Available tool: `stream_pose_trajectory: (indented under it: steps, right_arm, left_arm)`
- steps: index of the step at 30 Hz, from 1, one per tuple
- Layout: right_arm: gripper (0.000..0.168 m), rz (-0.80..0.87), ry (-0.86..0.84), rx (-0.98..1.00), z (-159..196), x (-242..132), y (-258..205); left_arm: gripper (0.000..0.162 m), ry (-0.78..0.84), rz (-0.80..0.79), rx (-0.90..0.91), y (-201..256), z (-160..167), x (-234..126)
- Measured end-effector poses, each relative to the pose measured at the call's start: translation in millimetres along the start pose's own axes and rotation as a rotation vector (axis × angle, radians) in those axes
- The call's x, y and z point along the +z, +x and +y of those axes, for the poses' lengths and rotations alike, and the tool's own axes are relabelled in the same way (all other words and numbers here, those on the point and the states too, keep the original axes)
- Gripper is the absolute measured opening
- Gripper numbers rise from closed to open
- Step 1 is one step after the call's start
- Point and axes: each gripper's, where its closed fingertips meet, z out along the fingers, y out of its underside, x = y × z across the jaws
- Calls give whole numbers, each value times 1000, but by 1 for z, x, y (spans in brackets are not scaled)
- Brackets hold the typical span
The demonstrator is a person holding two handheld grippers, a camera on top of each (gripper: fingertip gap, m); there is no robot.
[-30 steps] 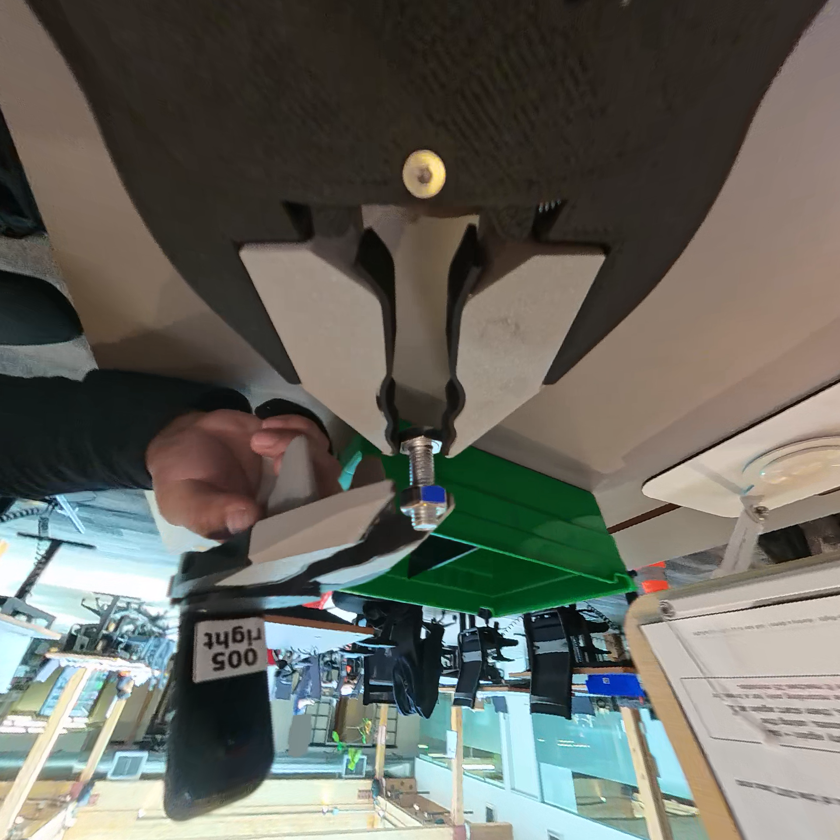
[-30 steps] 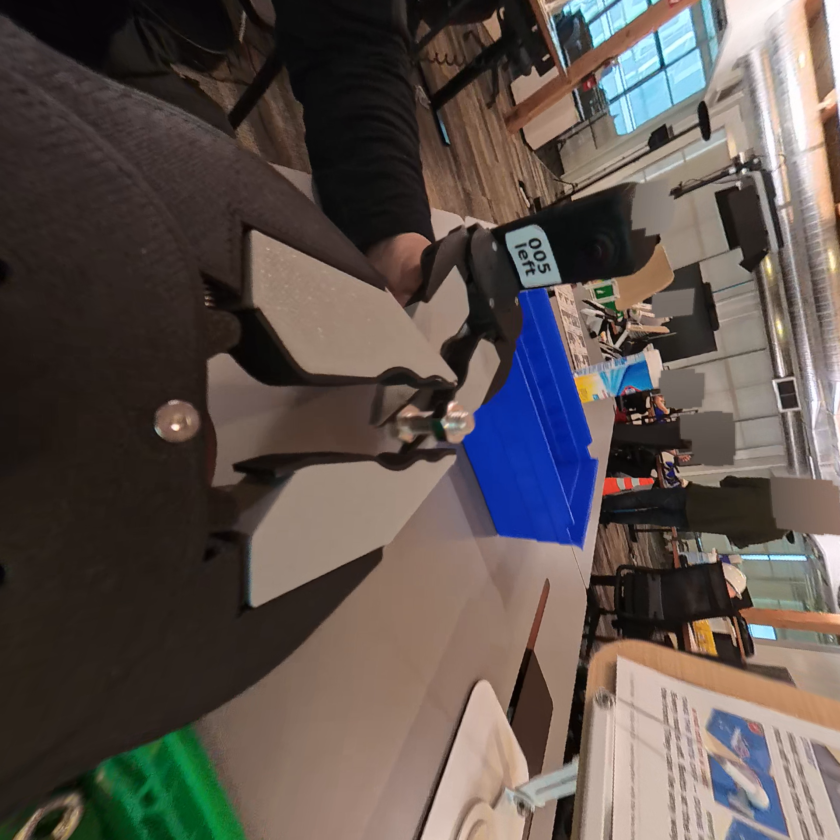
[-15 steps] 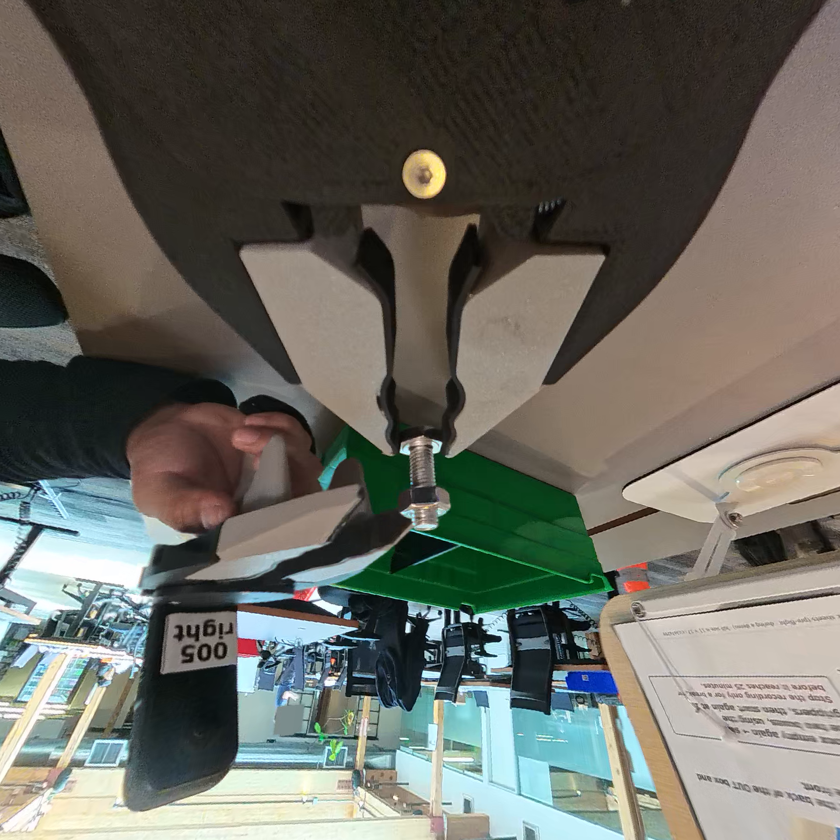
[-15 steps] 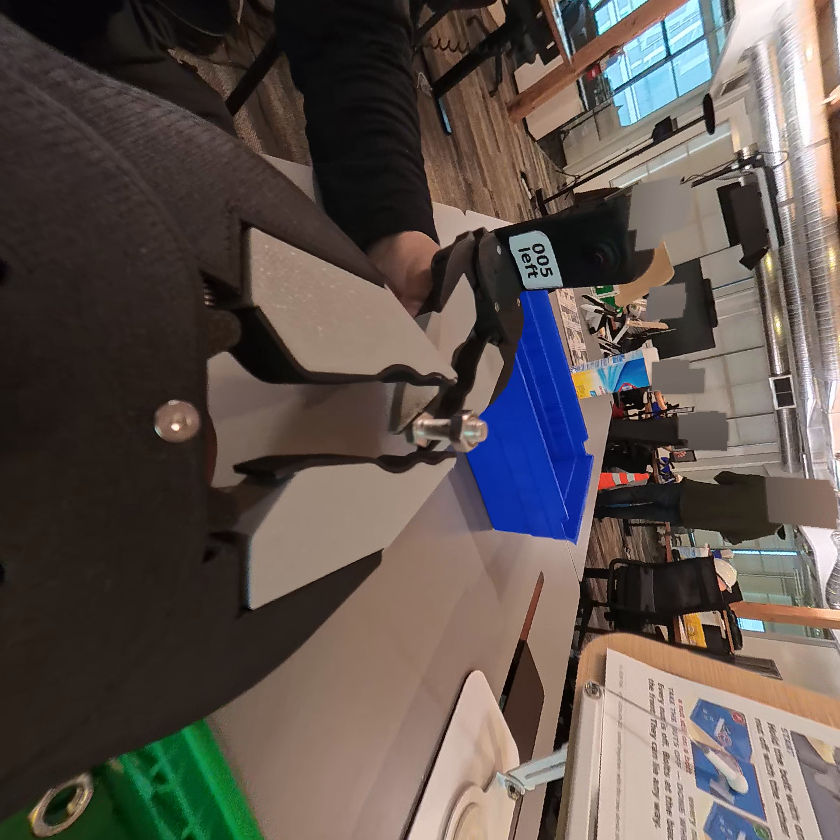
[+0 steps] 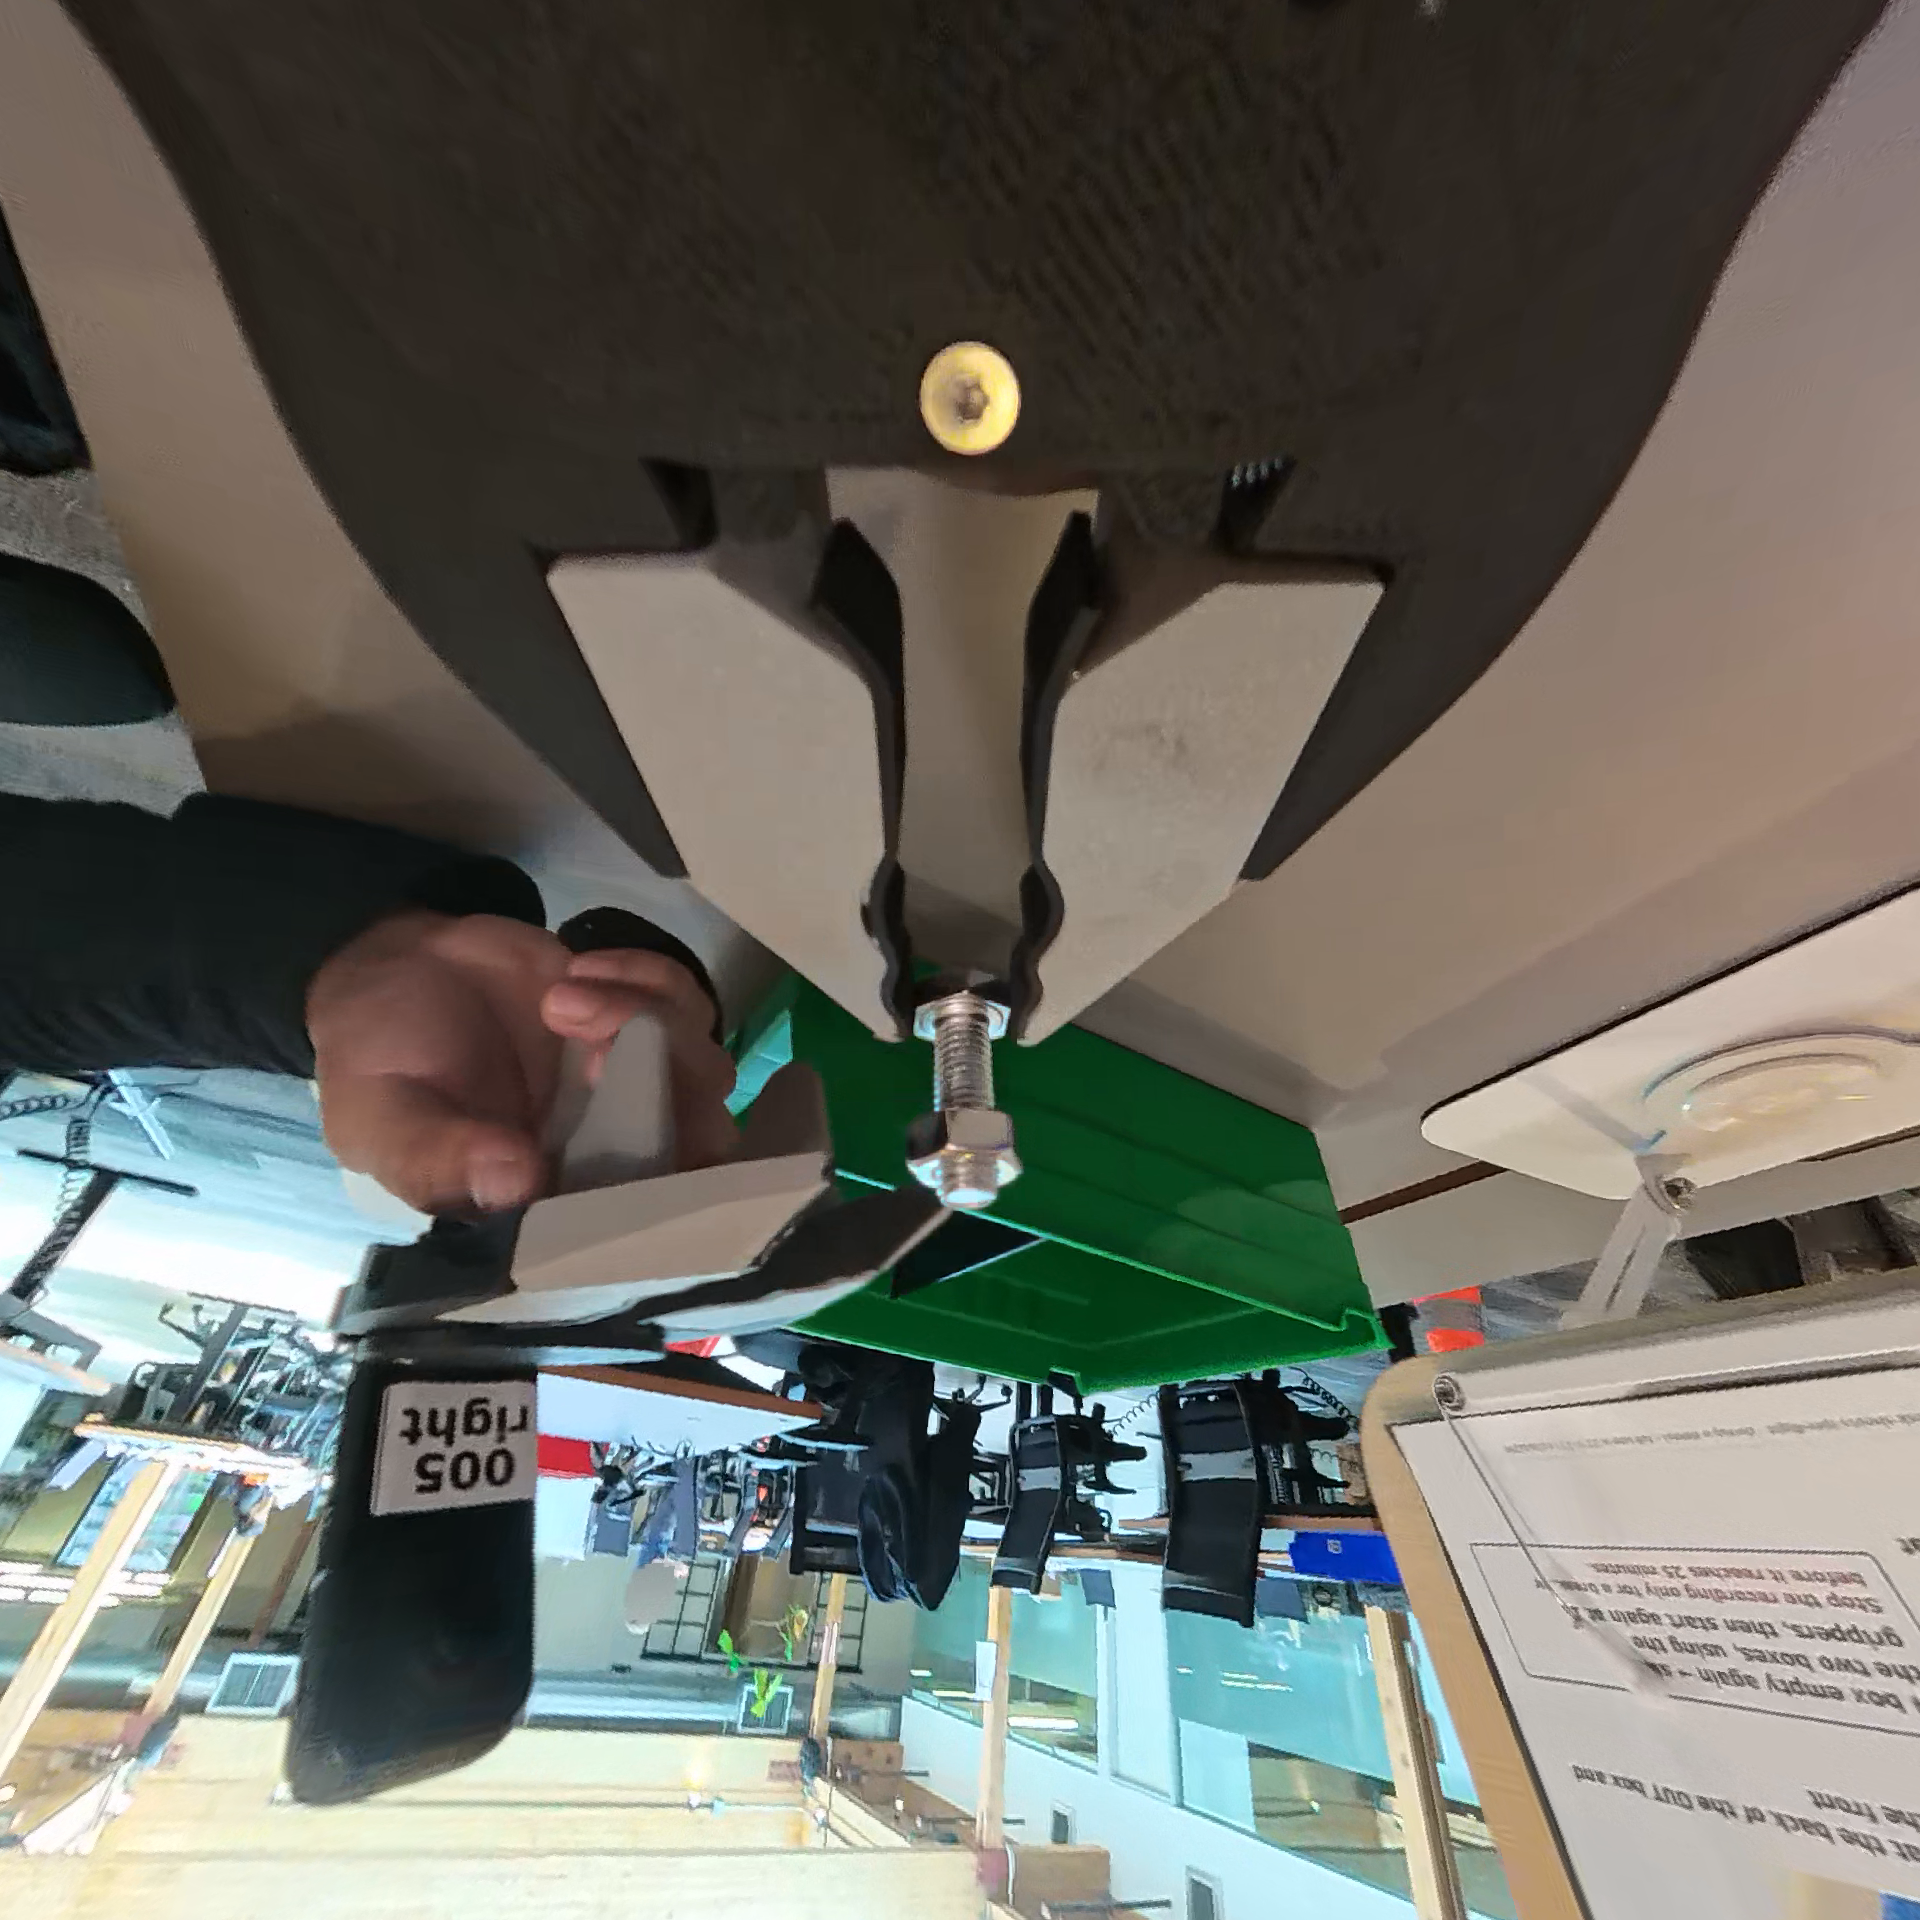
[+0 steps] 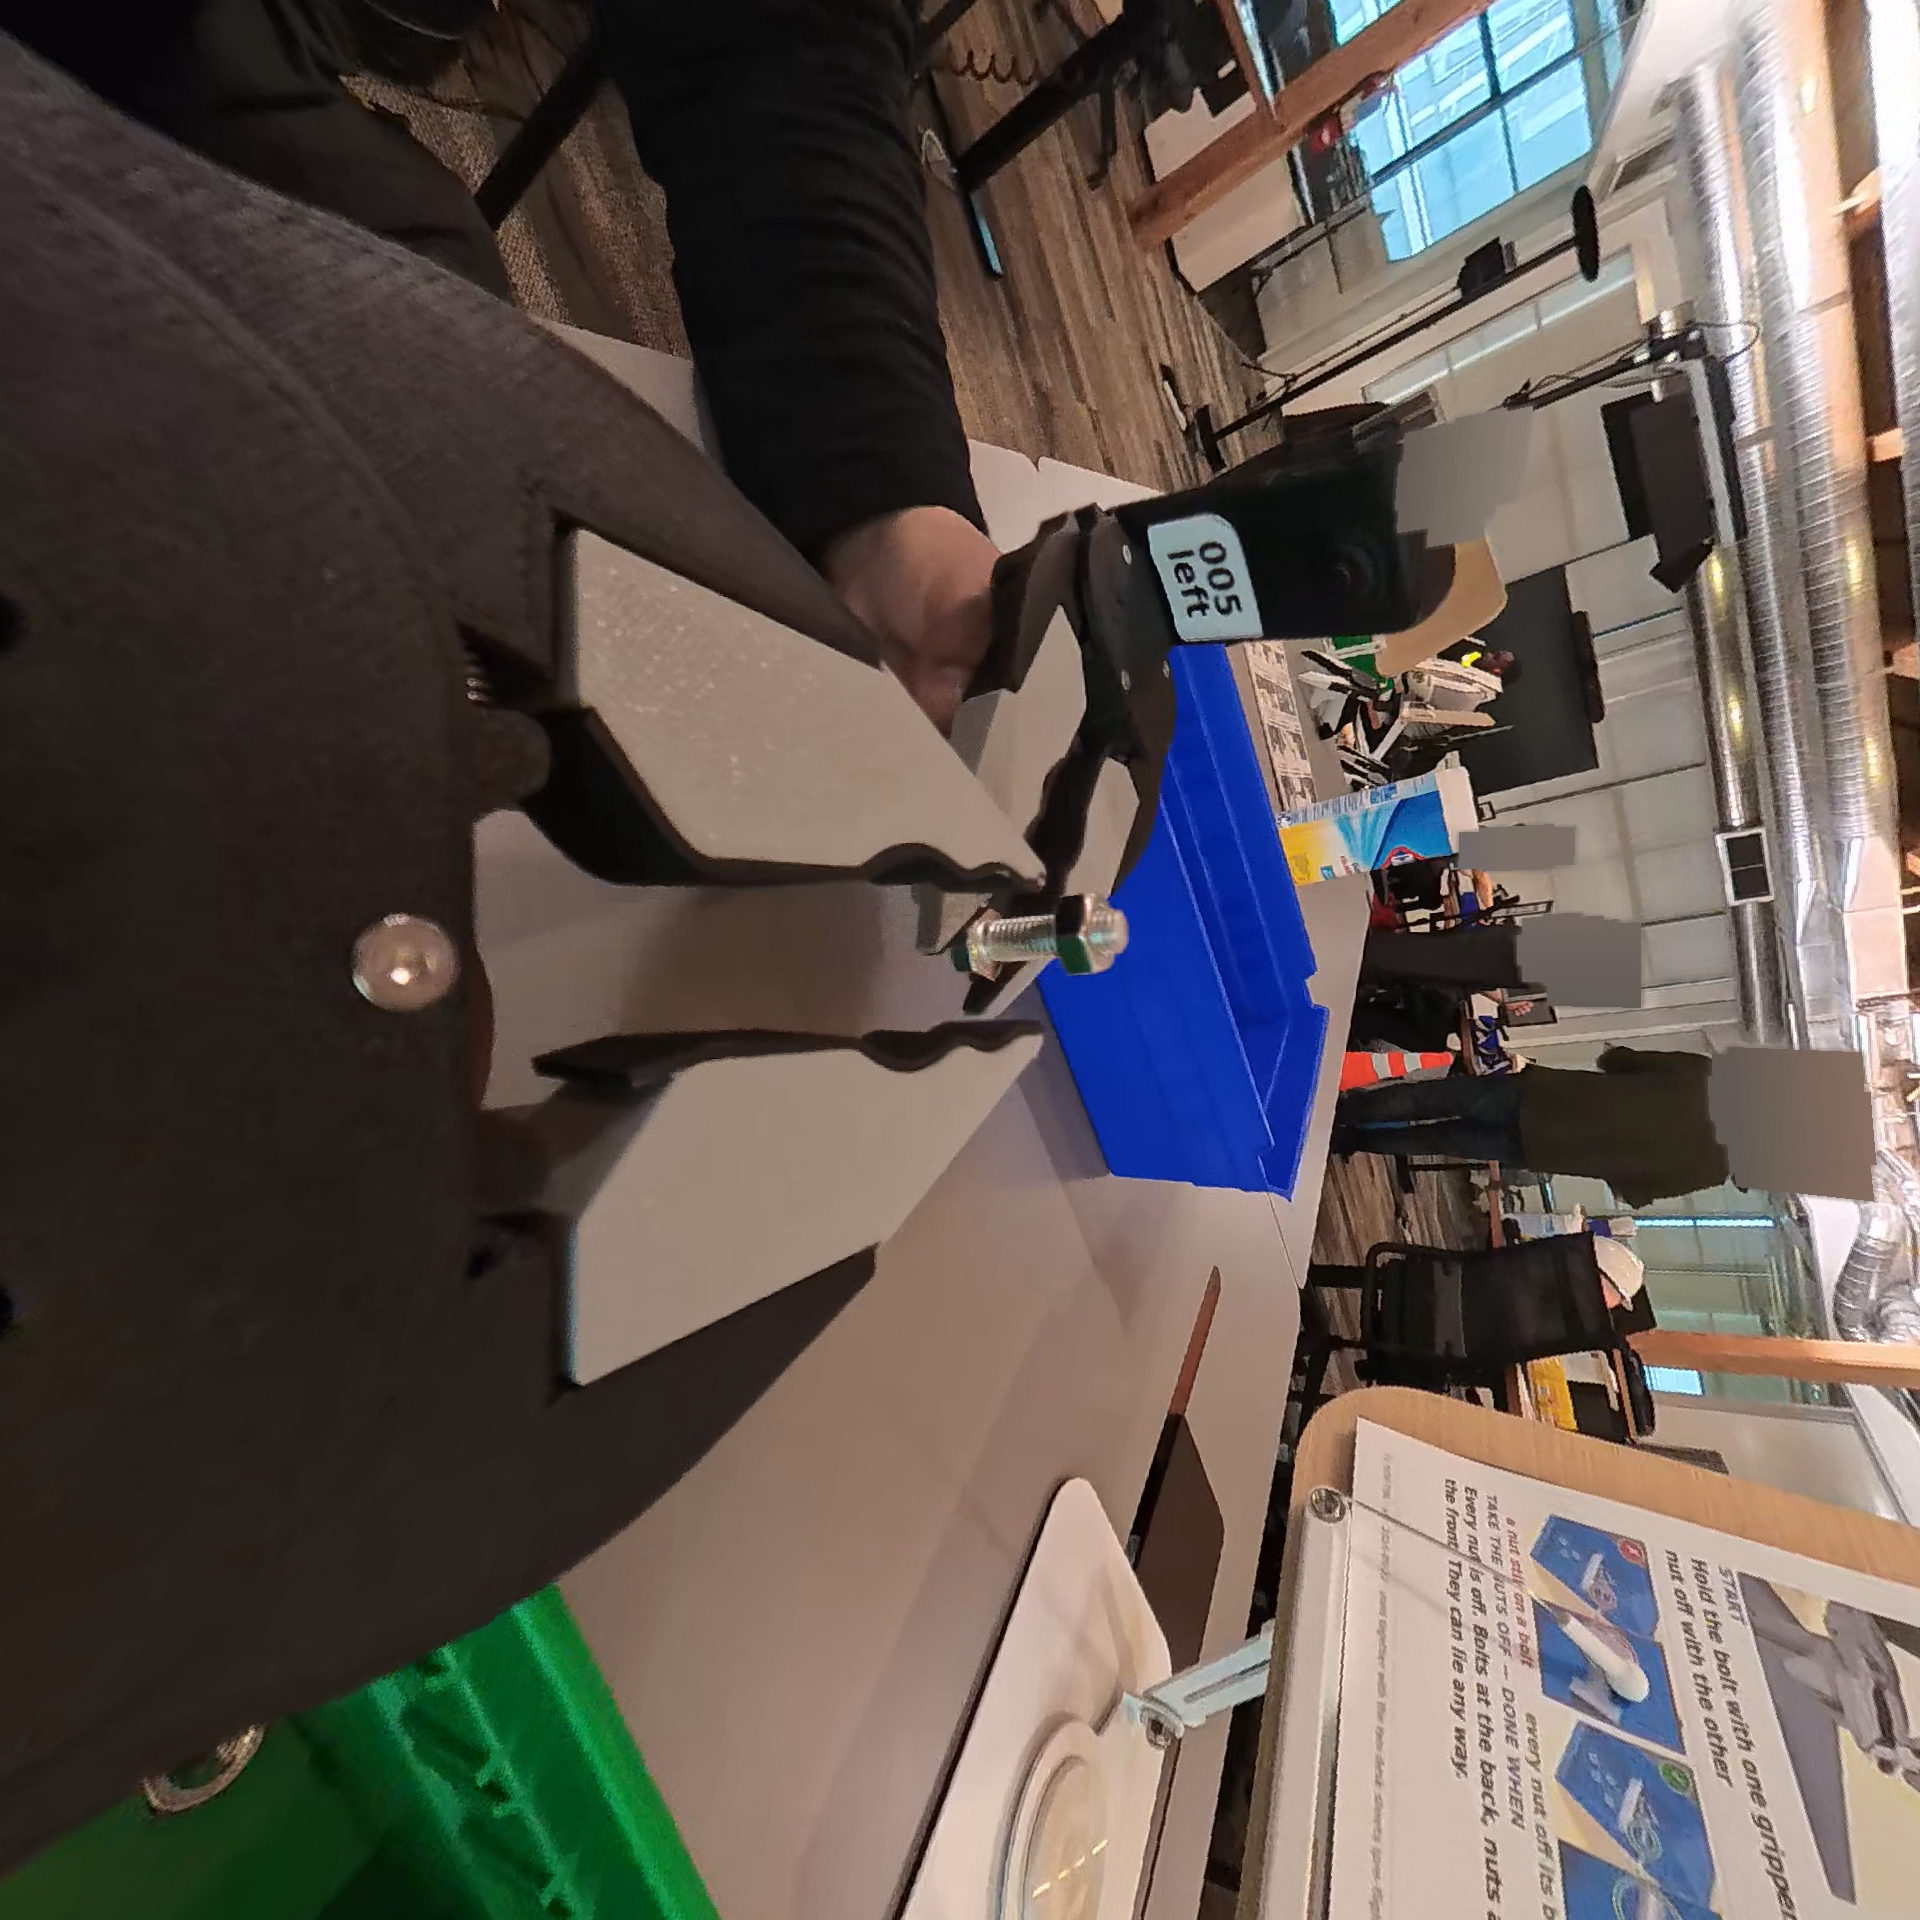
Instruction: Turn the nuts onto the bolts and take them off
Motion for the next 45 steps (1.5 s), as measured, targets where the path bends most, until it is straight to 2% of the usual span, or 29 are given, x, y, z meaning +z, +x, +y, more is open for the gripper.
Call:
stream_pose_trajectory:
  steps: [8,12,18,25,29,34,41,45]
  right_arm:
    - [25,-56,-40,-20,15,21,-23]
    - [28,-7,-23,-32,7,10,-8]
    - [20,-15,-2,-30,-2,0,-5]
    - [29,-80,-60,-6,16,22,-25]
    - [28,-8,-45,-51,8,10,-9]
    - [20,1,-13,-55,-3,-1,-3]
    - [24,-62,-52,-57,12,20,-26]
    - [25,-10,-64,-82,13,15,-15]
  left_arm:
    - [16,-60,113,80,36,12,14]
    - [15,-68,77,81,27,13,13]
    - [15,-48,10,23,4,8,3]
    - [15,-63,140,34,38,13,15]
    - [15,-72,94,41,27,14,13]
    - [15,-44,30,14,7,7,4]
    - [15,-66,104,76,34,12,14]
    - [15,-83,85,84,30,16,15]
